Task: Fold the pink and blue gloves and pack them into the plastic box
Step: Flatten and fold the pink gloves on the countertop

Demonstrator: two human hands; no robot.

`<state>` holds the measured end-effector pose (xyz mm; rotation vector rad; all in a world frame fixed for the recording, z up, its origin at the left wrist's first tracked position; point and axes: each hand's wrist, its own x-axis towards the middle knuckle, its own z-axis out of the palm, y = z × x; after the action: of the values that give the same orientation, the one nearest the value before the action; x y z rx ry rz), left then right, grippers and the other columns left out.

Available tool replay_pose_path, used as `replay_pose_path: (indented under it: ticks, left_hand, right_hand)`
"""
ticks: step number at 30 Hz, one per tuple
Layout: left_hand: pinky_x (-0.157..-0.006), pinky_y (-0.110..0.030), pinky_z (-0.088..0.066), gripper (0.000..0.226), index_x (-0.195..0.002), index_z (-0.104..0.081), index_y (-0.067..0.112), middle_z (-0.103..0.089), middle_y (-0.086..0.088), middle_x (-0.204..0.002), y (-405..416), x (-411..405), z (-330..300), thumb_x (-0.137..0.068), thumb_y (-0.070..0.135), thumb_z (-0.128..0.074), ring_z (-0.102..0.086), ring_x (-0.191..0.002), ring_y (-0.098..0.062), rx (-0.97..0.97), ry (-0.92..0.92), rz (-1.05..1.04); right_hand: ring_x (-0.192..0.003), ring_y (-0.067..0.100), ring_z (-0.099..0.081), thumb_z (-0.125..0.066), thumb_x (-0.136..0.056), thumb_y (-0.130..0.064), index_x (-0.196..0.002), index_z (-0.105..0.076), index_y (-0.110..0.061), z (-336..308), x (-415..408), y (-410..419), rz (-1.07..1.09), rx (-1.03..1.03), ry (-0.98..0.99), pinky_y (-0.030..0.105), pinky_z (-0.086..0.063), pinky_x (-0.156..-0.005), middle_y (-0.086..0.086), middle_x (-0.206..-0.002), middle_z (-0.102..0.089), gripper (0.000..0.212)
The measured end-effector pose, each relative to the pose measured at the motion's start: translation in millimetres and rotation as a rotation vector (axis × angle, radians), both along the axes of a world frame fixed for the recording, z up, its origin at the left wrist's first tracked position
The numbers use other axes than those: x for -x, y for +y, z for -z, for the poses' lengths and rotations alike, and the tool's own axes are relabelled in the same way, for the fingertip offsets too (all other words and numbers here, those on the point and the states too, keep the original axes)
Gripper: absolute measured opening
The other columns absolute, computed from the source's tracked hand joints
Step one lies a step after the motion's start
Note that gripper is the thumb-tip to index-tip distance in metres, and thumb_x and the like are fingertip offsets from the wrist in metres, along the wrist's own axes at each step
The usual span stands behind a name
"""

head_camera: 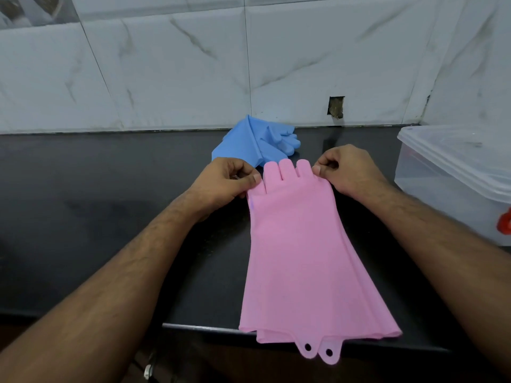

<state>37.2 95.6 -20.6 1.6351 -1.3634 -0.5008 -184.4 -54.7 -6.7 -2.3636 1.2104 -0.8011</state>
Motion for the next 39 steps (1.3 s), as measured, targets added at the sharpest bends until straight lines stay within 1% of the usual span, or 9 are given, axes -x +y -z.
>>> replay_pose_path:
  ticks: [5, 8, 10, 15, 19, 21, 27, 35, 39]
  left_hand:
    - [-0.085, -0.030, -0.059, 0.010, -0.099, -0.077, 0.014, -0.079, -0.003, -0.098, 4.8, 8.3, -0.1, -0.090, 0.019, -0.077, -0.069, -0.085, -0.013, 0.078, 0.047, -0.060]
    - [-0.059, -0.014, -0.052, 0.014, -0.098, -0.074, 0.013, -0.076, 0.009, -0.077, 13.1, 16.8, -1.9, -0.096, 0.027, -0.072, -0.066, -0.067, -0.001, 0.095, 0.135, -0.103]
    - [-0.049, -0.008, -0.043, 0.015, -0.097, -0.071, 0.018, -0.069, 0.014, -0.067, 19.8, 23.8, -2.1, -0.099, 0.032, -0.066, -0.059, -0.055, 0.003, 0.096, 0.151, -0.150]
    - [-0.063, -0.020, -0.049, 0.028, -0.122, -0.062, 0.013, -0.071, 0.004, -0.090, 39.8, 40.5, 2.3, -0.101, 0.032, -0.061, -0.066, -0.071, -0.003, 0.083, 0.193, -0.253]
    - [-0.058, -0.021, -0.051, 0.034, -0.129, -0.055, 0.009, -0.070, 0.002, -0.089, 62.2, 55.8, 5.9, -0.100, 0.024, -0.064, -0.067, -0.066, 0.000, 0.100, 0.247, -0.259]
    - [-0.054, -0.018, -0.051, 0.038, -0.132, -0.053, 0.008, -0.072, -0.003, -0.088, 73.6, 63.3, 7.8, -0.099, 0.022, -0.066, -0.066, -0.061, 0.000, 0.091, 0.264, -0.236]
    - [-0.062, -0.025, -0.054, 0.053, -0.140, -0.046, 0.006, -0.076, -0.012, -0.102, 103.4, 83.6, 9.1, -0.096, 0.023, -0.071, -0.073, -0.082, -0.016, 0.070, 0.344, -0.218]
    - [-0.059, -0.016, -0.049, 0.044, -0.133, -0.053, 0.020, -0.074, 0.007, -0.074, 140.7, 115.8, 5.8, -0.096, 0.035, -0.070, -0.067, -0.064, 0.001, 0.018, 0.255, -0.154]
    - [-0.069, -0.022, -0.049, 0.041, -0.132, -0.055, 0.022, -0.072, 0.005, -0.070, 153.4, 128.5, 10.6, -0.096, 0.037, -0.070, -0.066, -0.064, -0.002, 0.033, 0.173, -0.157]
  right_hand:
    - [-0.088, 0.015, -0.062, -0.060, -0.099, -0.037, -0.099, -0.073, -0.018, 3.2, 8.0, 9.6, 0.030, -0.040, -0.103, 0.025, -0.042, -0.076, -0.003, -0.093, -0.070, 0.023]
    - [-0.081, 0.018, -0.064, -0.050, -0.102, -0.043, -0.087, -0.068, -0.018, 7.0, 16.7, 19.9, 0.088, -0.082, -0.163, 0.023, -0.037, -0.060, -0.001, -0.083, -0.070, 0.034]
    - [-0.078, 0.017, -0.063, -0.048, -0.103, -0.045, -0.085, -0.066, -0.018, 8.5, 22.0, 30.4, 0.120, -0.087, -0.174, 0.025, -0.037, -0.060, -0.001, -0.082, -0.069, 0.037]
    - [-0.068, 0.008, -0.056, -0.061, -0.096, -0.039, -0.088, -0.069, -0.020, 13.9, 39.4, 61.7, 0.124, -0.124, -0.286, 0.025, -0.040, -0.059, -0.006, -0.078, -0.066, 0.022]
    - [-0.066, 0.011, -0.054, -0.071, -0.092, -0.034, -0.083, -0.072, -0.017, 16.0, 60.6, 98.1, 0.000, -0.236, -0.370, 0.028, -0.045, -0.066, -0.001, -0.074, -0.065, 0.019]
    - [-0.065, 0.011, -0.055, -0.073, -0.090, -0.037, -0.079, -0.073, -0.016, 15.5, 73.4, 116.6, -0.047, -0.264, -0.348, 0.028, -0.046, -0.066, -0.001, -0.075, -0.068, 0.023]
    - [-0.074, 0.013, -0.067, -0.077, -0.085, -0.044, -0.076, -0.077, -0.019, 12.9, 99.4, 146.7, -0.015, -0.266, -0.260, 0.027, -0.049, -0.064, -0.006, -0.079, -0.075, 0.027]
    - [-0.085, 0.023, -0.073, -0.083, -0.079, -0.044, -0.080, -0.079, -0.017, 10.1, 107.3, 155.1, -0.026, -0.333, -0.188, 0.043, -0.060, -0.083, -0.002, -0.081, -0.077, 0.027]
    - [-0.085, 0.023, -0.073, -0.086, -0.079, -0.031, -0.080, -0.080, -0.014, 10.8, 106.8, 155.3, -0.037, -0.354, -0.232, 0.040, -0.060, -0.083, 0.000, -0.080, -0.078, 0.018]
